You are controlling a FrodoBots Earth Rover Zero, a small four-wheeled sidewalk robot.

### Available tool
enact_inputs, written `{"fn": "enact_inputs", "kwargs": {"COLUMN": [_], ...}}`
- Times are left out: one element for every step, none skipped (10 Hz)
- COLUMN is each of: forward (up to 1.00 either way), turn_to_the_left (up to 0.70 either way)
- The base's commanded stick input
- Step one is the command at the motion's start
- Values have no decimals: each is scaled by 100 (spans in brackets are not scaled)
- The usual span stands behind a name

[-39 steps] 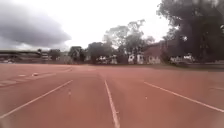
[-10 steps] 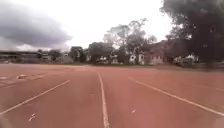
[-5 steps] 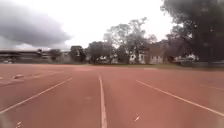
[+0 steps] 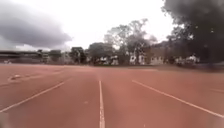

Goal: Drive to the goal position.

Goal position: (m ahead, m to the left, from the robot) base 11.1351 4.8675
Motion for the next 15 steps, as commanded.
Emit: {"fn": "enact_inputs", "kwargs": {"forward": [45,45,45,45,45,45,45,45,45,45,45,45,45,45,45], "turn_to_the_left": [0,0,0,0,0,0,0,0,0,0,0,0,0,0,0]}}
